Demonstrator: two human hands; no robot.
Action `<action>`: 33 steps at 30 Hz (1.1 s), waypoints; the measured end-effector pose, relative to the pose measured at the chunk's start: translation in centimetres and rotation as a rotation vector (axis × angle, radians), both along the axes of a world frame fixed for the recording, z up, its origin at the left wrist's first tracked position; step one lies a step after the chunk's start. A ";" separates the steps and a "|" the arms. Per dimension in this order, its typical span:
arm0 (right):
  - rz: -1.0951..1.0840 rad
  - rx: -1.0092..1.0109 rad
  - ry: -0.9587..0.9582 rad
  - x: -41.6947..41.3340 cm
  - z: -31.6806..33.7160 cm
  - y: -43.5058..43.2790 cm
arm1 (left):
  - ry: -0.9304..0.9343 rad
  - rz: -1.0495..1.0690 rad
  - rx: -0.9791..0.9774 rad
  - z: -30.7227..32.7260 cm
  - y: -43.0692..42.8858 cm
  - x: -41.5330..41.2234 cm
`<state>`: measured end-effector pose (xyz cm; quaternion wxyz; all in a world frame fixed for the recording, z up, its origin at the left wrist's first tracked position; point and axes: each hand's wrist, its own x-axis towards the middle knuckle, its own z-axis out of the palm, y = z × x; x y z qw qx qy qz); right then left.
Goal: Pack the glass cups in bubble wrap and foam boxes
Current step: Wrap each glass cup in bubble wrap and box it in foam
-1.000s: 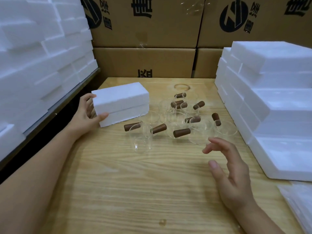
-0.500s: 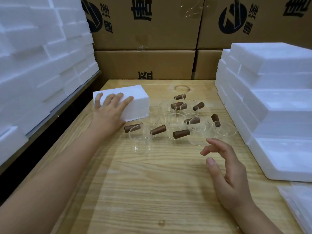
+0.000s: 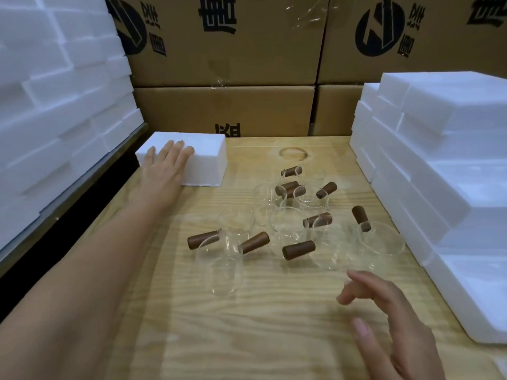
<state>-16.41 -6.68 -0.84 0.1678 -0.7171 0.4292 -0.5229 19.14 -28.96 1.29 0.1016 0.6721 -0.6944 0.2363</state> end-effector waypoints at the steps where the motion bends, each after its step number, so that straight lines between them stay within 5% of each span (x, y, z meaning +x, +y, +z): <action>1: -0.005 0.008 0.004 0.0 -0.1 -0.2 | 0.019 0.003 0.003 0.1 -1.0 0.1; 15: 0.062 0.117 0.051 -1.1 -1.0 -1.9 | 0.174 -0.018 -0.018 0.5 -6.2 0.8; 18: -0.079 0.097 0.008 -0.1 -0.8 -1.1 | 0.433 -0.021 -0.142 0.5 -3.2 0.0; 24: -0.146 0.090 0.122 0.1 0.2 -0.6 | 1.325 0.139 -0.373 1.0 5.9 -2.9; 33: -0.125 0.232 0.175 -0.1 0.0 -0.6 | 1.781 0.054 -0.398 -0.9 19.7 -13.3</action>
